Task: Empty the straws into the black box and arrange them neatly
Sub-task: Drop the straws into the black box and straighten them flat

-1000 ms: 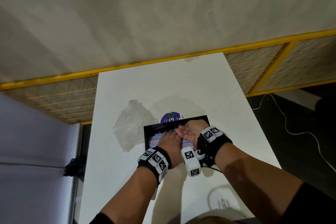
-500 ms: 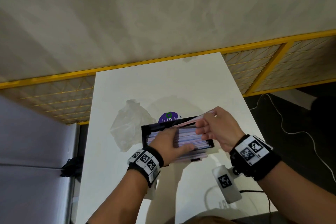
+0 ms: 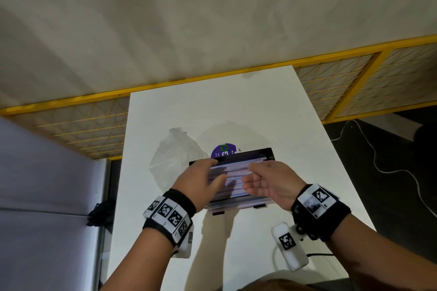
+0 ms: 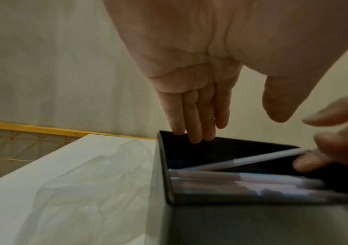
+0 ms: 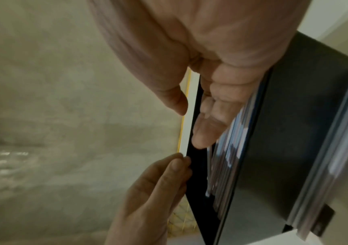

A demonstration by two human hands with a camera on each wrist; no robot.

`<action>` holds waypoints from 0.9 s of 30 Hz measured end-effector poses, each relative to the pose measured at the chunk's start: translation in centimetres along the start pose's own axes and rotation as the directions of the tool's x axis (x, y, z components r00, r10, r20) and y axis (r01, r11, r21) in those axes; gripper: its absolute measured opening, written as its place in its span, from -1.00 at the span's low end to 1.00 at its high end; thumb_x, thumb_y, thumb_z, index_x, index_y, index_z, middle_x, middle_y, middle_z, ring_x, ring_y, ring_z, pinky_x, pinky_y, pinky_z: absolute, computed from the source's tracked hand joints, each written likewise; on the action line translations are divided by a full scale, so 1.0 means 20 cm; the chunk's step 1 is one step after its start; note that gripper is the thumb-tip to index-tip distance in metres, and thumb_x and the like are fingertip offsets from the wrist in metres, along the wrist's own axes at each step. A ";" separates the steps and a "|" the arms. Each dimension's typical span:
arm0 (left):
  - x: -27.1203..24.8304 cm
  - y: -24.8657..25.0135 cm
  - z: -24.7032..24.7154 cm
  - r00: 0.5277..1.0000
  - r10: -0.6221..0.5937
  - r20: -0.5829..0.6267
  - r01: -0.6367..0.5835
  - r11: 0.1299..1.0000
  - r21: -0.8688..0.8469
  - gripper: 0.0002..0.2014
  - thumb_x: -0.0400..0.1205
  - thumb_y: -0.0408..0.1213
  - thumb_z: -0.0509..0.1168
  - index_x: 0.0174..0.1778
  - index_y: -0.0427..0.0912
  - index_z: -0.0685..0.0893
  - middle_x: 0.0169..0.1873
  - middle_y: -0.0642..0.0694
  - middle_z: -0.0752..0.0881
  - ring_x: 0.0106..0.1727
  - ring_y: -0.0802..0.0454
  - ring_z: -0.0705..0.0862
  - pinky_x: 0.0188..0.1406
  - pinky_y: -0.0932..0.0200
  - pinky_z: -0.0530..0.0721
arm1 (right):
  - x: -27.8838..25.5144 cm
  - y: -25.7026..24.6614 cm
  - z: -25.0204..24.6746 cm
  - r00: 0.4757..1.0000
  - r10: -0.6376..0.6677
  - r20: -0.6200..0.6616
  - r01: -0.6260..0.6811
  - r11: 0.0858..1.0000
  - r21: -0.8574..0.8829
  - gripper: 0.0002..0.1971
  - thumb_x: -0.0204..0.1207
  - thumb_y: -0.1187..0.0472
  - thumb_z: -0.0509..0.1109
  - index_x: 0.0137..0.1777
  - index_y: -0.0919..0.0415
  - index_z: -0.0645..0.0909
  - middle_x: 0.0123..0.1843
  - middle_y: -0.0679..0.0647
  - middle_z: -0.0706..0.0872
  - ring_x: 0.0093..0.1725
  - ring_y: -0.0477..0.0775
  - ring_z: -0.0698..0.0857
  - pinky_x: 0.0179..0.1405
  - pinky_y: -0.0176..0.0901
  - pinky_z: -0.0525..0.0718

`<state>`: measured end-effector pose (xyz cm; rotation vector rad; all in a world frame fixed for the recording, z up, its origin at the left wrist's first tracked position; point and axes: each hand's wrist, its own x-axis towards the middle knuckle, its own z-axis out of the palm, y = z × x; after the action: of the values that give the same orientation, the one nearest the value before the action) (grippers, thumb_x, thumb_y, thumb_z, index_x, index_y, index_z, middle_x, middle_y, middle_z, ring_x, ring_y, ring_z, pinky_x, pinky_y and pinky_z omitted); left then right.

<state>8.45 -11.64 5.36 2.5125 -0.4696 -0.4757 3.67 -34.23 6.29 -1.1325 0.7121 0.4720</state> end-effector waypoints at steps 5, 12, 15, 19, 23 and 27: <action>0.06 0.06 0.12 0.992 0.059 0.112 -0.065 0.996 0.053 -0.29 0.58 0.31 0.32 0.56 -0.03 0.48 0.41 -0.01 0.64 0.41 -0.01 0.60 0.47 0.05 0.55 | -0.02 0.01 0.01 0.981 -0.177 -0.082 0.155 0.961 -0.229 -0.46 0.63 0.23 0.42 0.57 0.13 0.33 -0.13 0.28 0.85 -0.23 0.22 0.86 -0.20 0.08 0.86; 0.14 0.05 0.24 0.980 -0.046 0.192 -0.013 0.956 0.294 0.18 0.25 0.66 -0.14 0.68 -0.08 0.34 0.48 -0.15 0.57 0.47 -0.15 0.52 0.57 -0.13 0.39 | -0.03 -0.03 0.01 0.889 -0.313 0.334 0.407 0.209 -0.889 -0.44 0.46 -0.11 0.49 0.41 0.06 0.50 0.35 -0.02 0.53 0.36 0.03 0.53 0.34 -0.01 0.64; 0.16 0.03 0.25 0.975 -0.079 0.209 0.004 0.941 0.339 0.16 0.23 0.72 -0.17 0.55 -0.01 0.52 0.26 -0.13 0.57 0.30 -0.16 0.51 0.44 -0.06 0.47 | 0.03 -0.05 0.03 0.890 -0.226 0.396 0.397 -0.043 -0.917 -0.35 0.37 -0.18 0.50 0.37 0.15 0.47 0.33 0.02 0.51 0.35 0.08 0.49 0.35 0.01 0.59; 0.14 0.01 0.24 0.977 -0.037 0.212 -0.034 0.945 0.324 -0.06 0.38 0.68 -0.05 0.30 0.01 0.69 0.04 -0.01 0.43 0.15 -0.04 0.41 0.28 0.08 0.44 | 0.11 -0.06 0.03 0.929 -0.134 0.345 0.309 -0.234 -0.922 -0.14 0.23 -0.31 0.47 0.47 0.15 0.40 0.31 0.07 0.57 0.32 0.14 0.53 0.32 0.06 0.62; 0.13 0.02 0.21 0.979 0.062 0.193 -0.113 0.958 0.263 -0.10 0.42 0.60 0.05 0.38 -0.07 0.64 0.33 -0.05 0.54 0.35 -0.07 0.51 0.43 0.06 0.48 | 0.18 -0.02 0.03 0.950 -0.103 0.296 0.252 -0.309 -0.917 0.02 0.14 -0.40 0.44 0.57 0.08 0.31 0.32 0.08 0.64 0.24 0.17 0.65 0.27 0.05 0.64; 0.13 0.05 0.20 0.978 0.125 0.166 -0.152 0.975 0.163 -0.39 0.49 0.45 0.27 0.18 -0.01 0.58 0.13 0.01 0.65 0.14 -0.02 0.62 0.25 0.06 0.56 | 0.21 0.01 0.05 0.958 -0.083 0.276 0.235 -0.326 -0.916 -0.24 0.14 -0.32 0.44 0.34 0.00 0.47 0.16 0.01 0.67 0.10 0.13 0.68 0.11 0.01 0.63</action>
<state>8.88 -15.23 2.03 2.5968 -0.7727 -0.6004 6.72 -33.32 3.48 -2.8465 -0.2780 0.9289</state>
